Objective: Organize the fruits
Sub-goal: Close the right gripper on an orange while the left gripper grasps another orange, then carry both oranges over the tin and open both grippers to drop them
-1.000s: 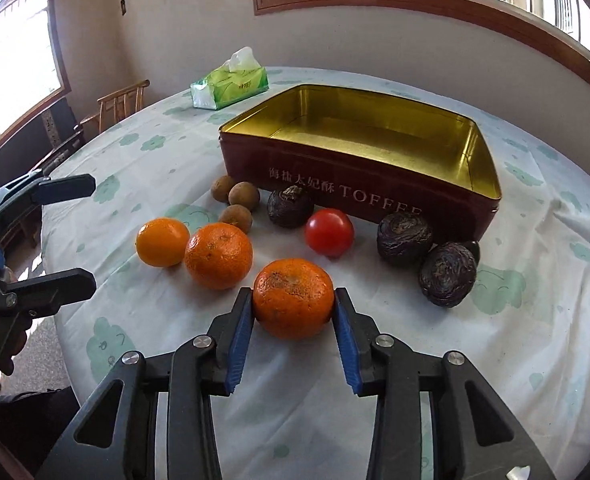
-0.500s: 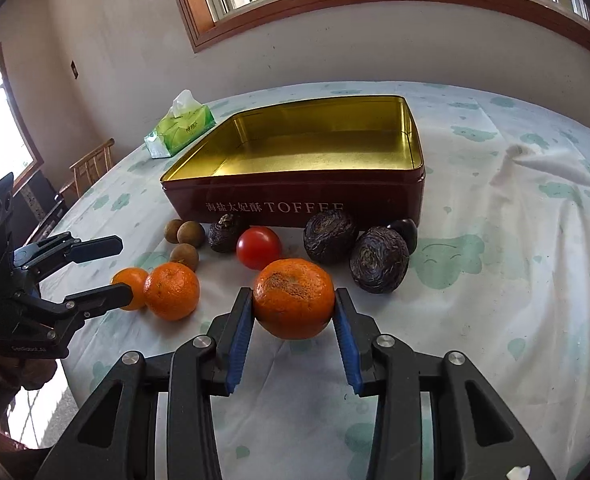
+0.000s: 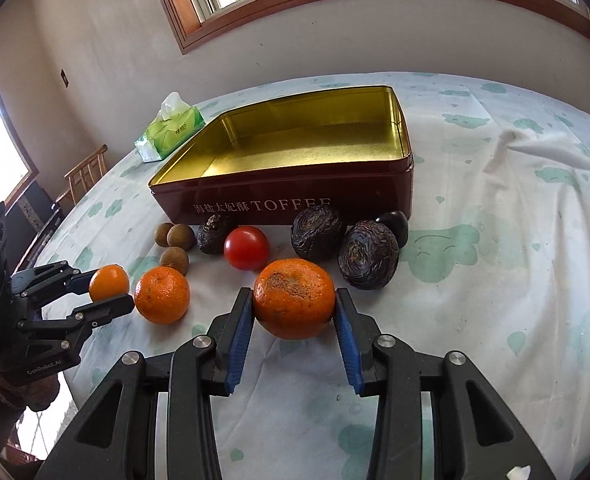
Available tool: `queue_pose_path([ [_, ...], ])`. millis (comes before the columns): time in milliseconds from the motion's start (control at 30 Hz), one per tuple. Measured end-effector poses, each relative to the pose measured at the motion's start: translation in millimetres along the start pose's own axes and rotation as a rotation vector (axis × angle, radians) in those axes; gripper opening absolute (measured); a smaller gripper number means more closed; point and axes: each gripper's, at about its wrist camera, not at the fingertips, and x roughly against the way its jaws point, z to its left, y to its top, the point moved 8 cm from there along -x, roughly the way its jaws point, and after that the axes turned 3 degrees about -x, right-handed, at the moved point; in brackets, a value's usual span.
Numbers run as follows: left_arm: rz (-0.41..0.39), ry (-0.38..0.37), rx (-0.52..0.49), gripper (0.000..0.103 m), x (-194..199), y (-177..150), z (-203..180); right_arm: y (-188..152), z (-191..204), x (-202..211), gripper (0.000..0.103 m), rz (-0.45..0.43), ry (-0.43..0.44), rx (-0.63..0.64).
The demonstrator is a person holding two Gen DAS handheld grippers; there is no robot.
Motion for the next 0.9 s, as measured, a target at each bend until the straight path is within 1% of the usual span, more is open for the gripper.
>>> queue_pose_path([
  [133, -0.037, 0.042, 0.050, 0.036, 13.1, 22.6, 13.2, 0.3, 1.4, 1.6, 0.037, -0.008, -0.022, 0.016],
  [267, -0.062, 0.090, 0.054, 0.036, 19.0, 42.8, 21.5, 4.3, 1.0, 5.7, 0.037, -0.031, -0.025, 0.020],
  [333, -0.069, 0.103, 0.054, 0.036, 18.8, 52.4, 23.4, 11.5, 1.7, 7.7, 0.037, -0.040, -0.020, 0.024],
  [633, -0.075, 0.115, 0.060, 0.036, -1.2, 95.3, 27.0, 78.1, 7.2, 22.7, 0.037, -0.131, -0.007, 0.080],
  [733, -0.076, 0.125, 0.053, 0.036, -13.5, 111.7, 26.4, 98.2, 5.4, 17.4, 0.037, -0.137, -0.011, 0.095],
  [900, -0.069, 0.134, 0.059, 0.036, -40.6, 137.7, 29.9, 121.8, -2.1, -5.5, 0.037, -0.119, -0.024, 0.110],
])
